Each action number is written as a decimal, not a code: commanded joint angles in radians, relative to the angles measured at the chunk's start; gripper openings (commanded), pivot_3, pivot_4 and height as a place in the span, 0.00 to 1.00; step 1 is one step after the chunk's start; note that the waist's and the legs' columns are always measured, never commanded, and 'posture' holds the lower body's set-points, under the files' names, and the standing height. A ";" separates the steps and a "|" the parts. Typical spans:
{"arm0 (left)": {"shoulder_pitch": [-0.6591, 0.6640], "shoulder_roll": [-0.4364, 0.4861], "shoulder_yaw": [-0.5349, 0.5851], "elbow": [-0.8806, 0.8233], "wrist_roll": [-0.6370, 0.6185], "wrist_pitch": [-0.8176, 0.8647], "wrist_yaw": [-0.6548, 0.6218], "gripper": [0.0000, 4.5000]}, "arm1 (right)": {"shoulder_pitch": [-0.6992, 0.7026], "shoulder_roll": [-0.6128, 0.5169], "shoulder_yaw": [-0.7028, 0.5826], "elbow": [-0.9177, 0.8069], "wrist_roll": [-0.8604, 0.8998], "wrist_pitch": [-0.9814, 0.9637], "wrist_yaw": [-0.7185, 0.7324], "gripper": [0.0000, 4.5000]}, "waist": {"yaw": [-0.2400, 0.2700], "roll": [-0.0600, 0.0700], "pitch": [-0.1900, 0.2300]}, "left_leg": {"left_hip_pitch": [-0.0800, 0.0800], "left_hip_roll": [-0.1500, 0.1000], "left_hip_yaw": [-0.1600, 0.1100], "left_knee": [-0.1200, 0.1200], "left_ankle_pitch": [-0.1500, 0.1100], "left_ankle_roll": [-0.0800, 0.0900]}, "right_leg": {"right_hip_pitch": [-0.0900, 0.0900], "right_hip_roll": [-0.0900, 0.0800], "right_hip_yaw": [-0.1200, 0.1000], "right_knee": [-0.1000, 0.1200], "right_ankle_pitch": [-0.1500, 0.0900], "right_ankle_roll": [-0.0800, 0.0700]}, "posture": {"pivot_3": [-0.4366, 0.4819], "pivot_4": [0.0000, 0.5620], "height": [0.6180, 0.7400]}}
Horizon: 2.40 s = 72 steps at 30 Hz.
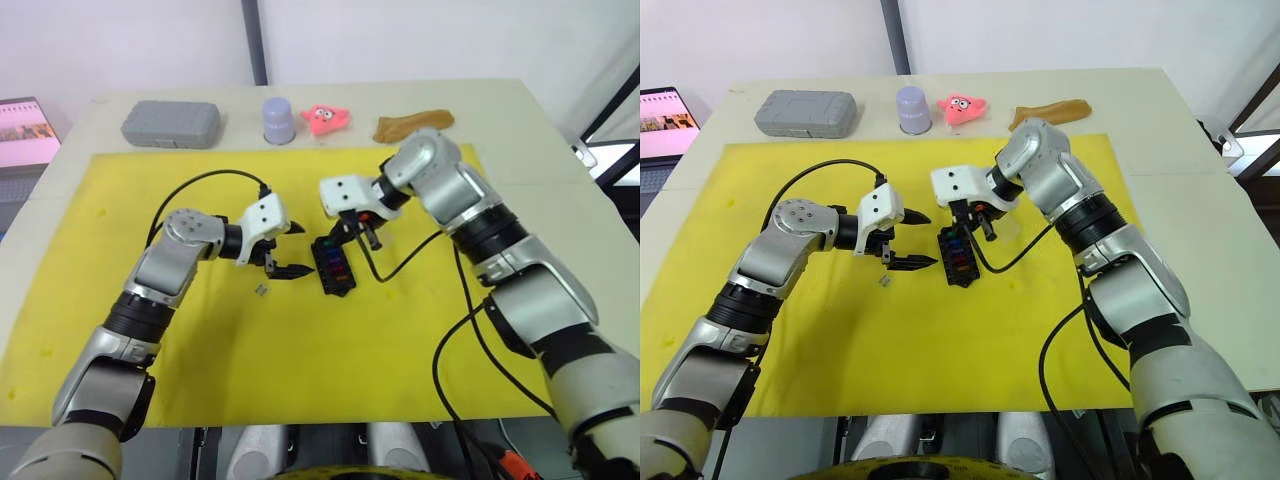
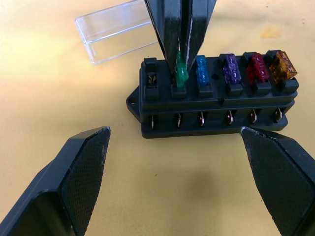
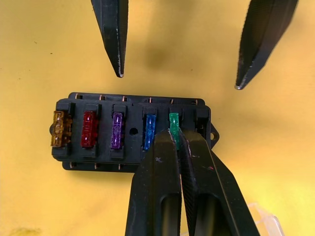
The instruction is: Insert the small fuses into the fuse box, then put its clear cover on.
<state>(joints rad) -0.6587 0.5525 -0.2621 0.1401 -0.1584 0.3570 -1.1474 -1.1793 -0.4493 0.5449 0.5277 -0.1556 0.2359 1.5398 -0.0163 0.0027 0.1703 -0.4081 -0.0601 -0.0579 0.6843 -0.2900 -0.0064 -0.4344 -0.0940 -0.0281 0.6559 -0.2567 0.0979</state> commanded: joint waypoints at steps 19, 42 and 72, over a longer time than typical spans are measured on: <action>0.021 -0.004 0.007 -0.044 0.017 -0.015 0.013 0.99 | -0.027 0.029 0.005 0.007 -0.041 -0.049 0.024 0.00 | -0.001 0.000 0.000 | 0.000 0.000 0.000 0.000 0.000 0.000 | 0.000 0.000 0.000 0.001 0.000 0.000 | 0.48 0.27 0.92; 0.023 -0.007 0.008 -0.038 0.016 -0.019 0.019 0.99 | -0.073 0.039 -0.027 -0.005 -0.017 0.025 0.065 0.00 | -0.001 0.000 0.000 | 0.000 0.000 0.000 0.000 0.000 0.000 | 0.000 0.000 0.000 0.001 0.000 0.000 | 0.48 0.27 0.92; 0.025 -0.008 0.008 -0.043 0.018 -0.021 0.023 0.99 | -0.053 0.042 0.007 0.073 -0.063 -0.034 0.045 0.00 | -0.001 0.000 0.000 | 0.000 0.000 0.000 0.000 0.000 0.000 | 0.000 0.000 0.000 0.001 0.000 0.000 | 0.48 0.27 0.92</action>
<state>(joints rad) -0.6322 0.5410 -0.2620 0.1328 -0.1398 0.3522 -1.1273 -1.2261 -0.4122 0.5483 0.5941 -0.2054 0.2004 1.5852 -0.0169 0.0027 0.1703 -0.4081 -0.0603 -0.0582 0.6843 -0.2898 -0.0069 -0.4347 -0.0942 -0.0281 0.6568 -0.2567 0.0978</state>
